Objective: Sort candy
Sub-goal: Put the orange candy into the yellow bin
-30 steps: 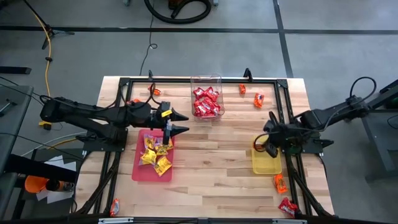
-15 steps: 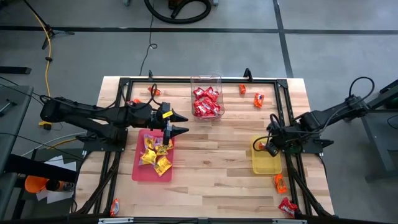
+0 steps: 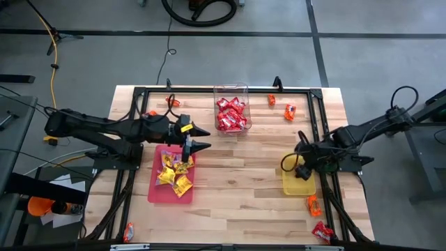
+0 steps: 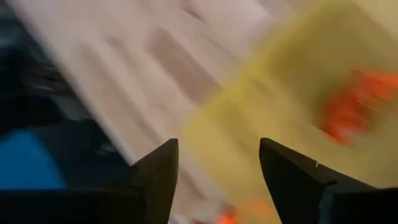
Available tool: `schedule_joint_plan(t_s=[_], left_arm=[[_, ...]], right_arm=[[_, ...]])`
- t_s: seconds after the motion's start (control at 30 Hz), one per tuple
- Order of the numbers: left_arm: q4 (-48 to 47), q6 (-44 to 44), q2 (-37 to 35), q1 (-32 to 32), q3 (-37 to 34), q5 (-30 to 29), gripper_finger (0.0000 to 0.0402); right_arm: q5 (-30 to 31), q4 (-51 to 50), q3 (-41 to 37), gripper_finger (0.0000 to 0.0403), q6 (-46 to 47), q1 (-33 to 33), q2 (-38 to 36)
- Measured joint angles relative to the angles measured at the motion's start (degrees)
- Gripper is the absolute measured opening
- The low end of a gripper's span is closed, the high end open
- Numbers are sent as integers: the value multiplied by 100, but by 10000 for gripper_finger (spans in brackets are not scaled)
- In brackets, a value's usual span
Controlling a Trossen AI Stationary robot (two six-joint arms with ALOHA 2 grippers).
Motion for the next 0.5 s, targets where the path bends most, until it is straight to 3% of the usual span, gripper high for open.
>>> schedule_joint_plan(t_s=[0.13, 0.27, 0.37, 0.5], left_arm=[[25, 0, -129, 0, 0, 0, 239], [70, -4, -311, 0, 0, 0, 239], [58, -131, -494, 0, 0, 0, 239], [66, -151, -729, 0, 0, 0, 239]], right_arm=[[298, 1573, 5, 224, -72, -177, -12], [1168, 2758, 7, 220, -297, -487, 6], [1549, 3166, 7, 220, -289, -888, 5], [1532, 3214, 19, 220, -159, -1538, 81]])
